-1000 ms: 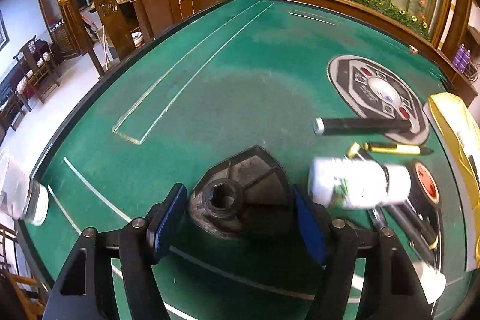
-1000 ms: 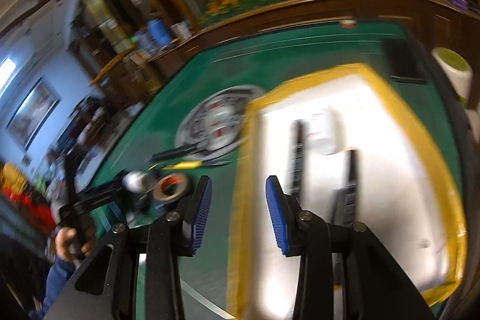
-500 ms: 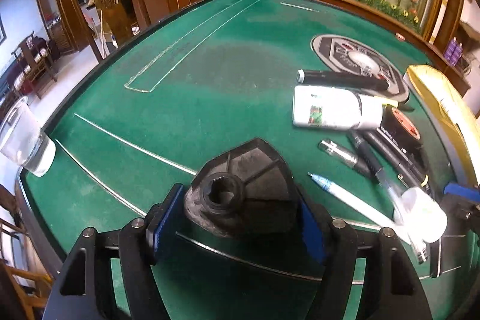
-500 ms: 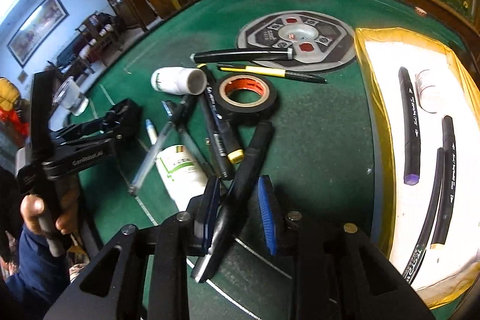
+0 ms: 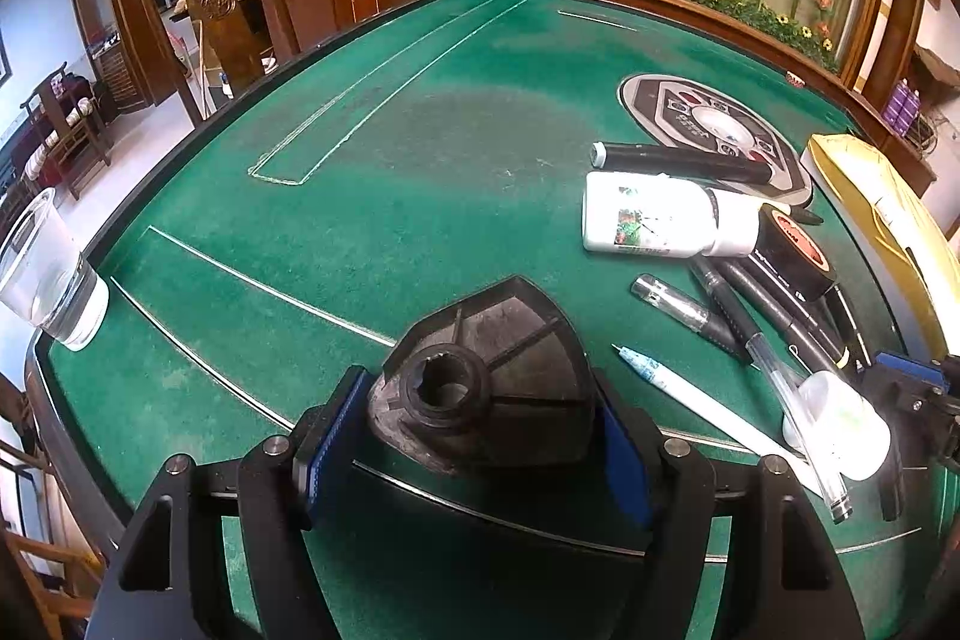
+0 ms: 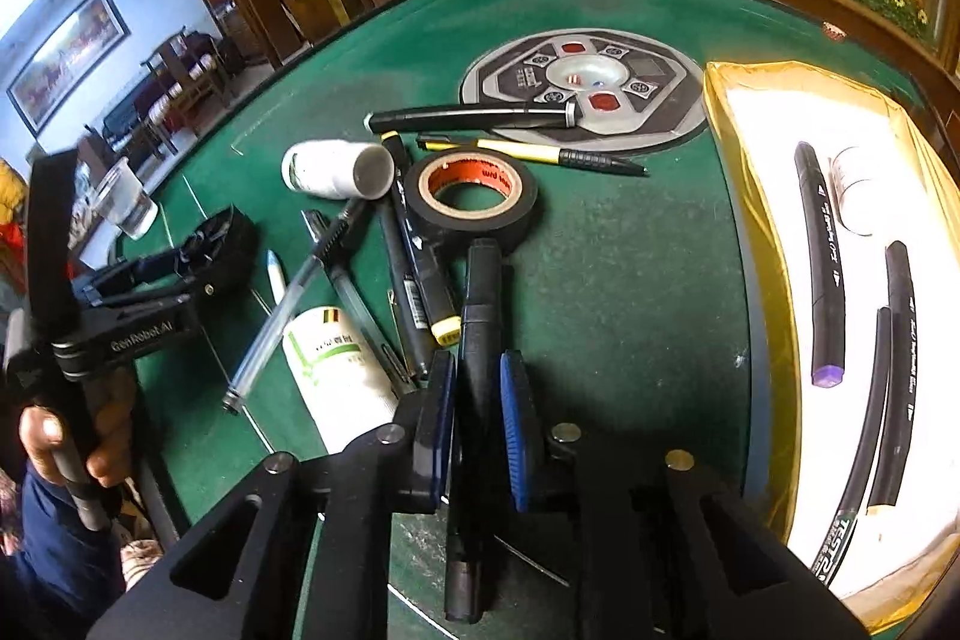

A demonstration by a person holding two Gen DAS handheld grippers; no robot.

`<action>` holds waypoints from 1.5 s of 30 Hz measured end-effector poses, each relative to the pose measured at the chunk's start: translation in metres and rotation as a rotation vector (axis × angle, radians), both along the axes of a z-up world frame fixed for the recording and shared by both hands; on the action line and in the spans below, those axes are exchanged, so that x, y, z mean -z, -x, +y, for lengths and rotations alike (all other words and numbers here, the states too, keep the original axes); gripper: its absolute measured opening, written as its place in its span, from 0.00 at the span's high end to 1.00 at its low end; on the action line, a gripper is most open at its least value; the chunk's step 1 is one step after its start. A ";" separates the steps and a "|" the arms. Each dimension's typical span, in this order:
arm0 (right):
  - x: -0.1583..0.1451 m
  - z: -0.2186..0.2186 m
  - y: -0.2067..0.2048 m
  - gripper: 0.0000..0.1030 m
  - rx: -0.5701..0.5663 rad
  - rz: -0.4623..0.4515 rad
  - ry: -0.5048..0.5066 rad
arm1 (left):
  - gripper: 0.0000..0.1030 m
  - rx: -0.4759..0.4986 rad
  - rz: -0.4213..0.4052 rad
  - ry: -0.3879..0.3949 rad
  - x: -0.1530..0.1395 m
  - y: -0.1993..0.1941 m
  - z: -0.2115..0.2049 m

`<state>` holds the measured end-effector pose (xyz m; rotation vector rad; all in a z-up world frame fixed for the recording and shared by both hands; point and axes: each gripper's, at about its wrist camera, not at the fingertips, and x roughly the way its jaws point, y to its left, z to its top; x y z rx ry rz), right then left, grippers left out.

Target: Organize rigid objects

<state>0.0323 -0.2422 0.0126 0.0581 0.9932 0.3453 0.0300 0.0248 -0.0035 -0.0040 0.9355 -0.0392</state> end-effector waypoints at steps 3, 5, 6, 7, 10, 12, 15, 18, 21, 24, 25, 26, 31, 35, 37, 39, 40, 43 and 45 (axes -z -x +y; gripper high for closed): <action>-0.003 -0.003 0.001 0.86 0.005 -0.017 -0.021 | 0.27 -0.010 -0.004 0.004 0.000 0.001 0.001; -0.005 -0.004 0.001 0.86 0.010 -0.025 -0.022 | 0.27 -0.020 -0.008 0.008 -0.001 0.001 0.004; -0.004 -0.005 0.001 0.86 0.014 -0.023 -0.019 | 0.27 -0.021 -0.005 0.013 0.000 0.001 0.005; -0.003 -0.005 0.000 0.86 0.015 -0.018 -0.016 | 0.27 -0.026 -0.005 0.012 0.000 0.000 0.005; 0.001 -0.006 -0.002 0.86 0.018 0.000 -0.014 | 0.27 -0.030 -0.003 0.001 0.000 0.000 0.004; 0.004 -0.005 -0.003 0.86 0.019 0.006 0.004 | 0.27 -0.031 -0.002 -0.004 0.000 -0.001 0.003; 0.007 -0.001 -0.002 0.86 0.014 0.003 0.041 | 0.27 -0.031 -0.001 -0.006 0.001 -0.001 0.003; 0.008 0.007 0.001 0.86 -0.012 -0.018 0.107 | 0.27 -0.030 0.000 -0.011 0.001 -0.002 0.001; 0.008 0.010 0.004 0.86 -0.014 -0.040 0.138 | 0.27 -0.030 -0.002 -0.008 0.001 -0.002 0.001; 0.006 0.001 0.003 0.86 0.000 -0.029 0.073 | 0.27 -0.028 -0.008 0.004 0.000 -0.001 0.002; 0.003 -0.002 0.003 0.86 0.011 -0.040 0.060 | 0.27 -0.032 -0.013 0.006 0.000 0.000 0.003; -0.002 -0.006 0.003 0.86 0.021 -0.058 0.043 | 0.27 -0.034 -0.023 0.009 -0.002 0.002 0.003; -0.013 -0.016 0.004 0.86 0.046 -0.096 -0.027 | 0.27 -0.029 -0.085 0.019 -0.008 0.011 0.003; -0.014 -0.016 0.004 0.86 0.040 -0.100 -0.059 | 0.27 -0.034 -0.109 0.009 -0.012 0.014 0.001; -0.015 -0.017 0.004 0.86 0.041 -0.102 -0.068 | 0.27 -0.038 -0.107 0.013 -0.013 0.013 -0.001; -0.016 -0.018 0.004 0.86 0.042 -0.107 -0.077 | 0.27 -0.033 -0.099 0.023 -0.015 0.013 -0.004; -0.017 -0.018 0.004 0.86 0.042 -0.108 -0.083 | 0.27 -0.028 -0.101 0.023 -0.017 0.014 -0.006; -0.017 -0.019 0.005 0.86 0.037 -0.107 -0.098 | 0.27 -0.013 -0.117 0.001 -0.023 0.019 -0.014; -0.016 -0.019 0.004 0.86 0.033 -0.102 -0.109 | 0.27 -0.001 -0.121 0.006 -0.028 0.022 -0.016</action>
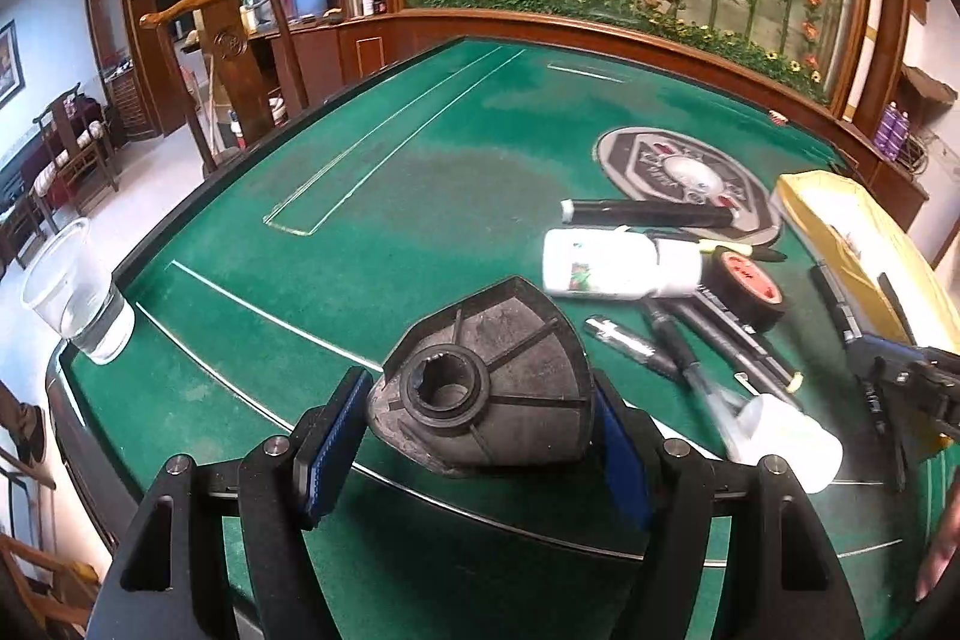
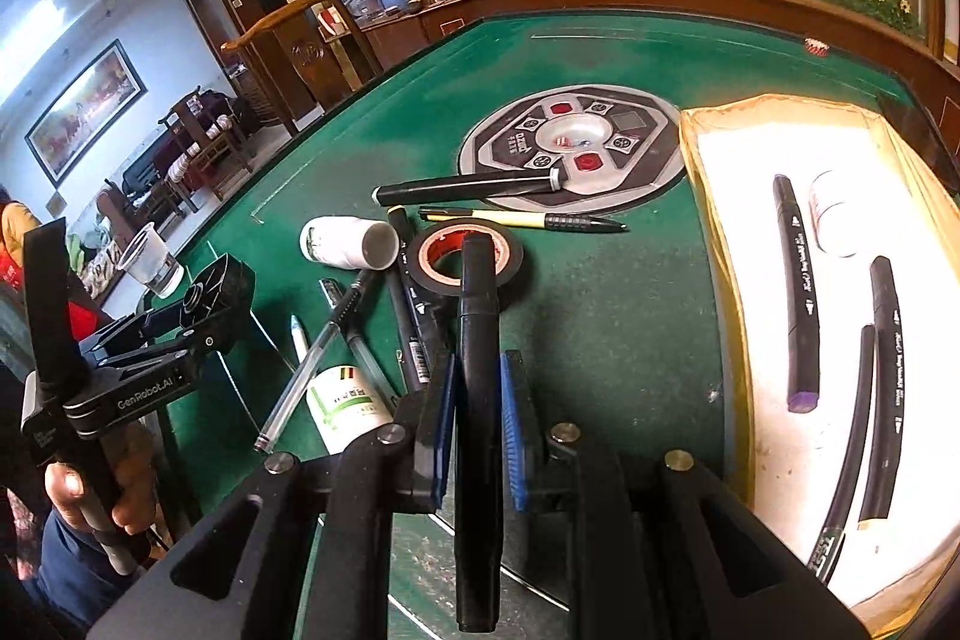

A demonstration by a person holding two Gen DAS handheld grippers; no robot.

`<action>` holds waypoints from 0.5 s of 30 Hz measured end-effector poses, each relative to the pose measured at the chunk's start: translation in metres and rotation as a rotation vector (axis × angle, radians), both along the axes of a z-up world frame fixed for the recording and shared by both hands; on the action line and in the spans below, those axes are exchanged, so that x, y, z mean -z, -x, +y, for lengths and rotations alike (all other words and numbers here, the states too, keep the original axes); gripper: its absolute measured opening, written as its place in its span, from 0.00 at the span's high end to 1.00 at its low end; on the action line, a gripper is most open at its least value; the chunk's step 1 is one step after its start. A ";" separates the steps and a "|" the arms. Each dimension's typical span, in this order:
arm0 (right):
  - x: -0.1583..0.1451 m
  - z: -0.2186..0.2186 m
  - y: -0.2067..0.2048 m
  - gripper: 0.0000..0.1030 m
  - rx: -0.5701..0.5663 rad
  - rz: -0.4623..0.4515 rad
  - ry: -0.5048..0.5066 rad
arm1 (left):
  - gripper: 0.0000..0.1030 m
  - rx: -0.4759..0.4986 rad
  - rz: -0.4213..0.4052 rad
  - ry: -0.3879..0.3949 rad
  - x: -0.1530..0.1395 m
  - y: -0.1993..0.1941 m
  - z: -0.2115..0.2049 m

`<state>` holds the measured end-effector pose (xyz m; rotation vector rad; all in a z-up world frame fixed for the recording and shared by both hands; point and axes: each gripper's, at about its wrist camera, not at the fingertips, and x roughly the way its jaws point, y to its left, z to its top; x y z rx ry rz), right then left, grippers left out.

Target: Organize rigid objects

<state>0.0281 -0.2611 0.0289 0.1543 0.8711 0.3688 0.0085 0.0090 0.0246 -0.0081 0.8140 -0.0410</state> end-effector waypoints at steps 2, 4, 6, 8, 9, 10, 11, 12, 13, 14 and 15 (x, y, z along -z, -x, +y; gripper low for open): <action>0.001 -0.001 -0.001 0.86 0.002 0.001 -0.009 | 0.27 0.008 -0.004 0.004 -0.005 0.002 -0.002; 0.001 -0.002 -0.002 0.86 0.003 0.000 -0.017 | 0.27 0.015 -0.005 0.011 -0.009 0.003 -0.004; 0.002 -0.003 -0.003 0.86 0.005 0.003 -0.028 | 0.27 0.025 -0.005 0.020 -0.012 0.006 -0.005; 0.003 -0.005 -0.004 0.86 0.006 0.006 -0.043 | 0.28 0.032 -0.012 0.022 -0.018 0.010 -0.007; 0.003 -0.006 -0.004 0.86 0.007 0.006 -0.050 | 0.28 0.037 -0.019 0.024 -0.021 0.012 -0.008; 0.002 -0.006 -0.004 0.86 0.007 0.006 -0.055 | 0.28 0.042 -0.025 0.026 -0.024 0.014 -0.009; 0.002 -0.007 -0.004 0.86 0.009 0.004 -0.058 | 0.28 0.050 -0.029 0.029 -0.027 0.016 -0.010; 0.001 -0.007 -0.003 0.86 0.010 0.002 -0.062 | 0.28 0.056 -0.032 0.031 -0.028 0.017 -0.011; 0.000 -0.008 -0.003 0.86 0.008 0.000 -0.068 | 0.28 0.060 -0.037 0.032 -0.031 0.019 -0.013; 0.000 -0.008 -0.002 0.86 0.007 -0.004 -0.074 | 0.28 0.063 -0.039 0.033 -0.033 0.019 -0.014; -0.001 -0.009 -0.001 0.86 0.007 -0.007 -0.080 | 0.28 0.069 -0.041 0.035 -0.034 0.020 -0.015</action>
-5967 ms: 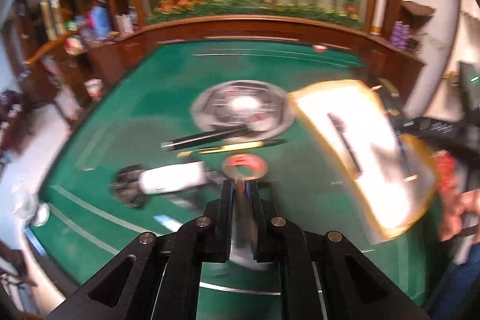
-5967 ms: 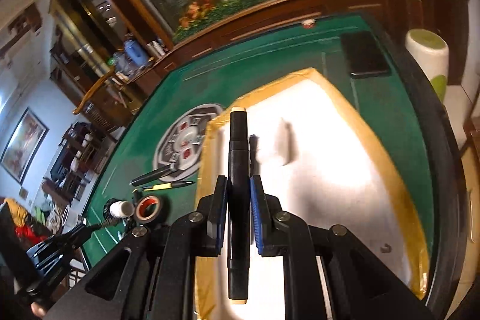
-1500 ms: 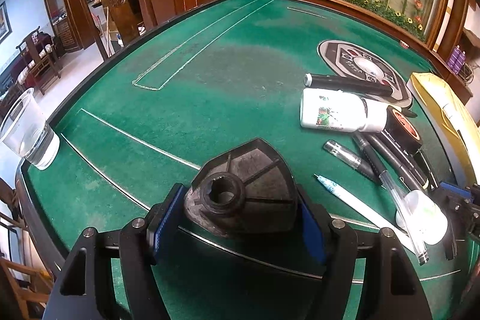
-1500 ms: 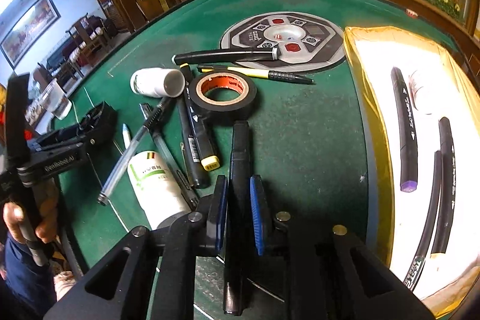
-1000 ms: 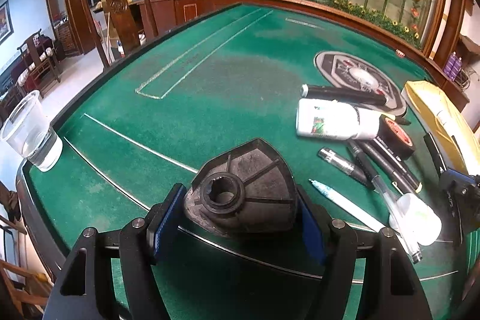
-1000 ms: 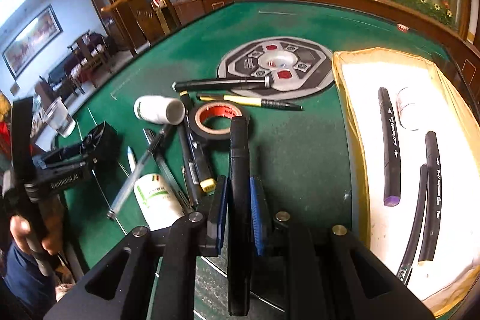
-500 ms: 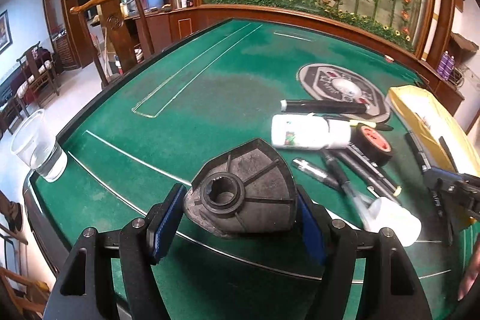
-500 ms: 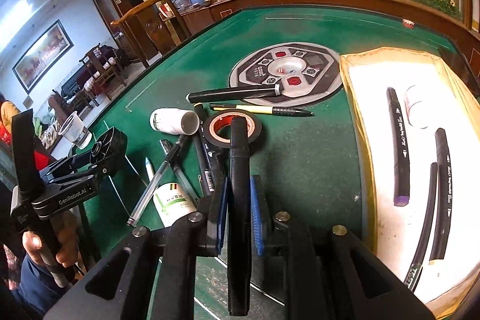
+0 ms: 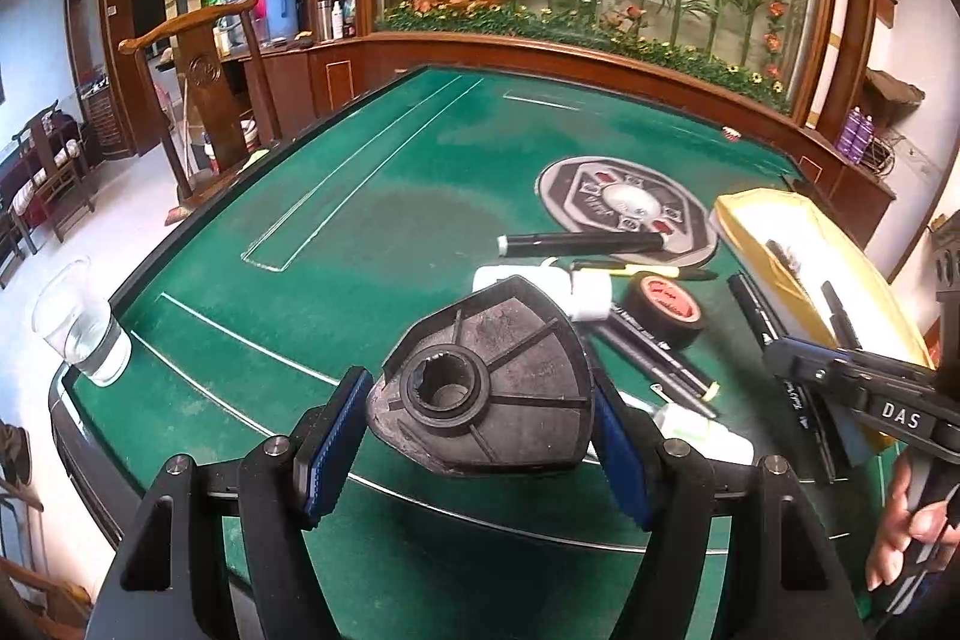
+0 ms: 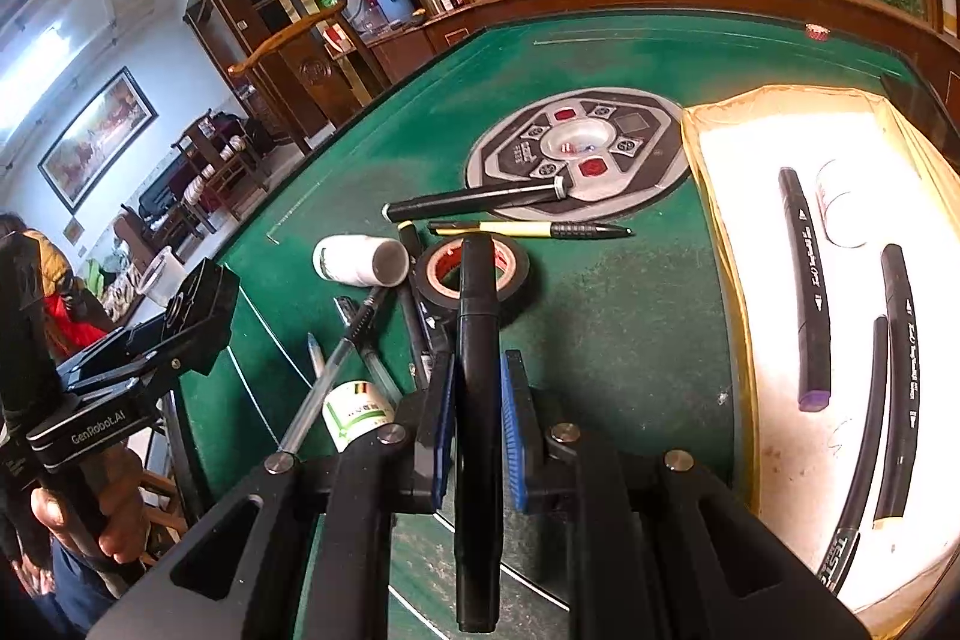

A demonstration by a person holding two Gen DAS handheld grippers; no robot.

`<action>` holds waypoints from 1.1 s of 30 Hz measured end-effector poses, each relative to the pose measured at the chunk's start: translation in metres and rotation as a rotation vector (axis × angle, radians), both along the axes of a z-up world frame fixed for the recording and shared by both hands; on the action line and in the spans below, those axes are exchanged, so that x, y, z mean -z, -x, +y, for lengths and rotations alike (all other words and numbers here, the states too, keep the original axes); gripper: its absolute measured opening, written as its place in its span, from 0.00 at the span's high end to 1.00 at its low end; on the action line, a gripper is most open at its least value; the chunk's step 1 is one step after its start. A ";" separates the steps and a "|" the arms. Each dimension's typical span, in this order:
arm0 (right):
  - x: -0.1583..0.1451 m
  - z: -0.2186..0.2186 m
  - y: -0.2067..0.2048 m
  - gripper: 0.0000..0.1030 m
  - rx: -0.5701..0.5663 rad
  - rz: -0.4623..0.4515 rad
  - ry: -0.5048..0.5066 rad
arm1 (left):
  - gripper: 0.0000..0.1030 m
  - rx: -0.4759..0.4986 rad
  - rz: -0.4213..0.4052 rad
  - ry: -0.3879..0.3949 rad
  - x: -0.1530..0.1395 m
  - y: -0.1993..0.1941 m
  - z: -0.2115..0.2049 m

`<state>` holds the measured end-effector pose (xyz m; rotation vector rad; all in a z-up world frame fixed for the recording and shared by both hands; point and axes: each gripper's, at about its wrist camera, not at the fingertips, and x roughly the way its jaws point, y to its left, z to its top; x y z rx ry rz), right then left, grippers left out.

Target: Organize rigid objects

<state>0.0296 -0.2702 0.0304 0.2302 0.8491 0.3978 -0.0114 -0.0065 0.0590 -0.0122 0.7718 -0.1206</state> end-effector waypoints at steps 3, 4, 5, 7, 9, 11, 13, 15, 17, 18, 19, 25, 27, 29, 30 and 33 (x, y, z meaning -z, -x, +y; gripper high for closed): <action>-0.003 -0.004 0.001 0.86 0.005 -0.005 -0.014 | 0.28 0.012 -0.006 0.001 -0.004 0.002 -0.005; -0.004 -0.006 0.001 0.86 0.008 -0.007 -0.023 | 0.28 0.019 -0.005 0.001 -0.004 0.003 -0.007; -0.006 -0.008 0.001 0.86 0.012 -0.009 -0.031 | 0.28 0.023 -0.005 0.001 -0.005 0.003 -0.009; -0.008 -0.011 0.002 0.86 0.018 -0.011 -0.041 | 0.28 0.032 -0.005 0.001 -0.007 0.003 -0.014; -0.011 -0.016 0.002 0.86 0.026 -0.015 -0.058 | 0.28 0.041 -0.009 0.000 -0.010 0.004 -0.018; -0.015 -0.020 0.003 0.86 0.033 -0.021 -0.073 | 0.28 0.052 -0.013 -0.005 -0.013 0.005 -0.024; -0.019 -0.024 0.004 0.86 0.035 -0.029 -0.092 | 0.28 0.063 -0.018 -0.009 -0.016 0.007 -0.030; -0.024 -0.027 0.005 0.86 0.039 -0.037 -0.101 | 0.28 0.072 -0.020 -0.011 -0.019 0.009 -0.036; -0.029 -0.031 0.007 0.86 0.043 -0.049 -0.115 | 0.28 0.088 -0.019 -0.006 -0.022 0.010 -0.041; -0.032 -0.034 0.008 0.86 0.046 -0.057 -0.120 | 0.28 0.094 -0.018 -0.003 -0.024 0.011 -0.044; -0.035 -0.037 0.009 0.86 0.051 -0.065 -0.123 | 0.28 0.104 -0.017 0.000 -0.026 0.011 -0.047; -0.051 -0.063 0.014 0.86 0.103 -0.104 -0.139 | 0.28 0.159 -0.027 -0.007 -0.037 0.014 -0.072; -0.053 -0.076 0.015 0.86 0.131 -0.111 -0.142 | 0.28 0.189 -0.018 0.004 -0.040 0.012 -0.082; -0.055 -0.090 0.015 0.86 0.159 -0.114 -0.145 | 0.28 0.210 -0.012 0.008 -0.042 0.010 -0.092; -0.056 -0.097 0.015 0.86 0.176 -0.118 -0.145 | 0.28 0.224 -0.006 0.007 -0.042 0.008 -0.099; -0.058 -0.123 0.018 0.86 0.239 -0.127 -0.145 | 0.28 0.267 0.007 0.016 -0.046 0.004 -0.121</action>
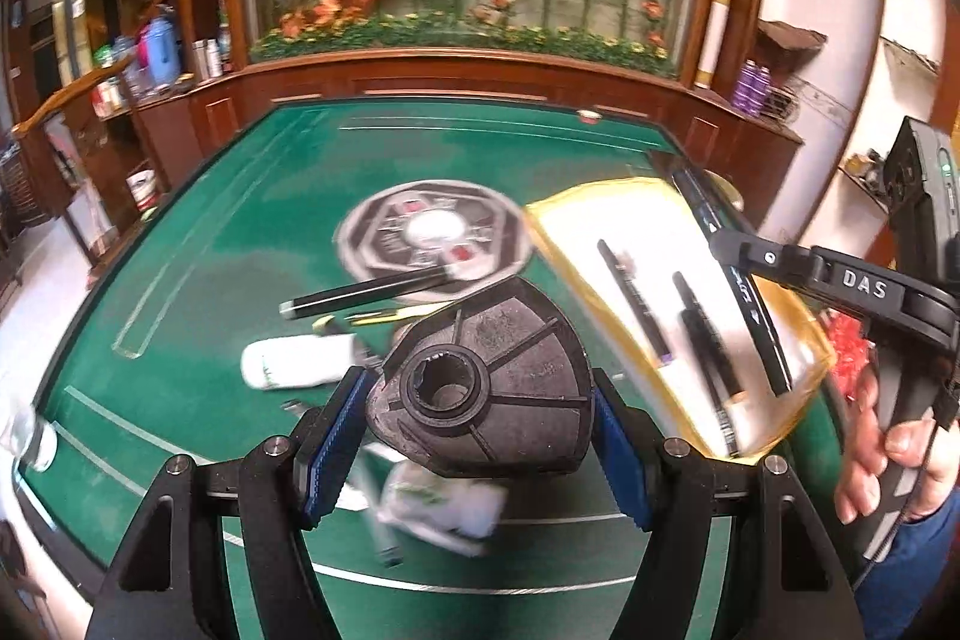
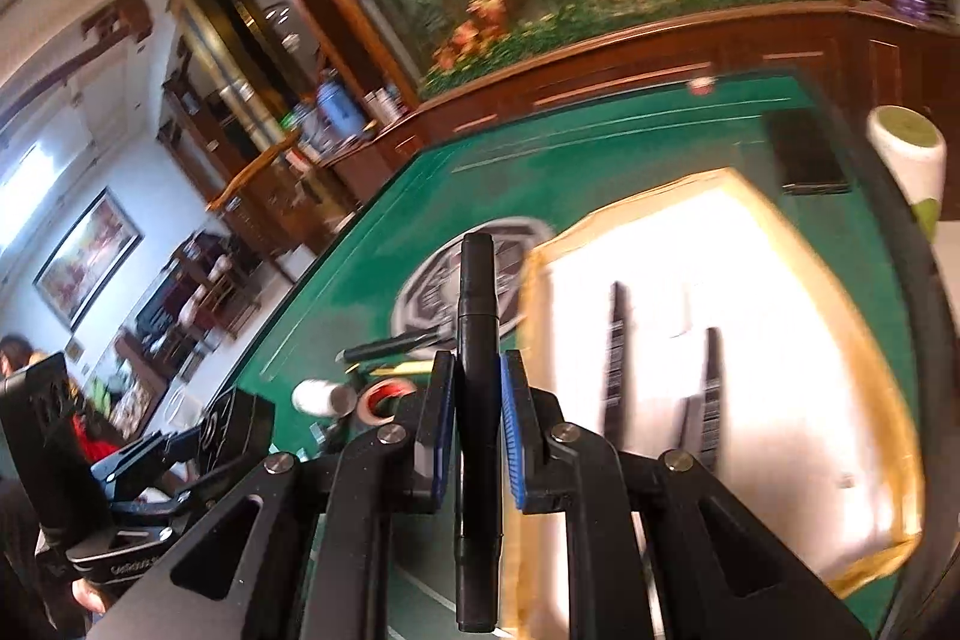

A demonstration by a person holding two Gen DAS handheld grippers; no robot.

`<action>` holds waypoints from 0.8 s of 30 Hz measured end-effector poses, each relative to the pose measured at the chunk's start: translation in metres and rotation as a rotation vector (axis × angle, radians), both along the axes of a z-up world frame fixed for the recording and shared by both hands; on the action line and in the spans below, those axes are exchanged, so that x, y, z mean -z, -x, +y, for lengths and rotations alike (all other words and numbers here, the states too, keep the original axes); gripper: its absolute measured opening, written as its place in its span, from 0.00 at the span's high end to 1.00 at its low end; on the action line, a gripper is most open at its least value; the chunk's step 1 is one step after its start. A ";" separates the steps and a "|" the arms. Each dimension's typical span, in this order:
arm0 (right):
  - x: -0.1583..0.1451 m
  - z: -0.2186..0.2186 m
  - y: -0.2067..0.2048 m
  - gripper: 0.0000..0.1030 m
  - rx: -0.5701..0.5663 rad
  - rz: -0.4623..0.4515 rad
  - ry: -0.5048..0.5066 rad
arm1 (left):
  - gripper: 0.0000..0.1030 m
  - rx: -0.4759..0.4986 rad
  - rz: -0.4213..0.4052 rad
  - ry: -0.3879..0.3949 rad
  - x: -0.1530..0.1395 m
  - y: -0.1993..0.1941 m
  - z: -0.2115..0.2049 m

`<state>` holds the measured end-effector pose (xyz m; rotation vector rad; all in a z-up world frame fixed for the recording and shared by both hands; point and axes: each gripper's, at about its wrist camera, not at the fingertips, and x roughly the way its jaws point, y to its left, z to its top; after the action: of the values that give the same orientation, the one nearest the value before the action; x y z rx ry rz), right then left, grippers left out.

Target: Organize rigid objects

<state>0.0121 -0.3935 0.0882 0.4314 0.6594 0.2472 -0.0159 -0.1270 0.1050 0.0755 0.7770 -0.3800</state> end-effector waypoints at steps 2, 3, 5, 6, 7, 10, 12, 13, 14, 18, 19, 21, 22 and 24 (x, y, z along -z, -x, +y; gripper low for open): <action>0.001 -0.019 0.002 0.86 0.054 0.005 0.009 | 0.28 0.038 0.006 0.008 -0.003 -0.002 -0.018; 0.004 -0.026 0.002 0.86 0.071 0.012 0.011 | 0.28 0.056 0.008 0.010 -0.004 -0.002 -0.027; 0.010 -0.039 0.002 0.86 0.105 0.028 0.013 | 0.28 0.095 0.021 0.013 -0.005 -0.005 -0.048; 0.013 -0.045 0.000 0.86 0.125 0.038 0.022 | 0.28 0.107 0.028 0.016 -0.004 -0.006 -0.055; 0.017 -0.050 -0.001 0.86 0.145 0.050 0.027 | 0.28 0.127 0.041 0.022 -0.003 -0.008 -0.067; 0.025 -0.059 -0.004 0.86 0.170 0.089 0.034 | 0.28 0.177 0.068 0.020 0.006 -0.010 -0.094; 0.030 -0.064 -0.006 0.86 0.194 0.116 0.055 | 0.28 0.200 0.086 0.003 0.016 -0.011 -0.113; 0.032 -0.066 -0.007 0.86 0.201 0.132 0.065 | 0.28 0.214 0.100 -0.002 0.021 -0.012 -0.122; 0.037 -0.068 -0.009 0.86 0.206 0.150 0.066 | 0.28 0.226 0.110 -0.010 0.027 -0.012 -0.131; 0.046 -0.069 -0.011 0.86 0.213 0.192 0.087 | 0.28 0.258 0.138 -0.050 0.045 -0.012 -0.156; 0.048 -0.069 -0.011 0.86 0.215 0.203 0.091 | 0.28 0.265 0.143 -0.057 0.049 -0.012 -0.160; 0.052 -0.070 -0.014 0.86 0.218 0.229 0.098 | 0.28 0.277 0.146 -0.073 0.054 -0.009 -0.166; 0.054 -0.071 -0.015 0.86 0.223 0.239 0.102 | 0.28 0.279 0.146 -0.079 0.055 -0.008 -0.167; 0.059 -0.072 -0.016 0.86 0.227 0.264 0.112 | 0.28 0.286 0.153 -0.086 0.060 -0.006 -0.169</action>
<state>0.0282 -0.4651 0.0291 0.4309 0.8702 -0.0641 -0.0103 -0.2961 0.0453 0.2421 0.9367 -0.6289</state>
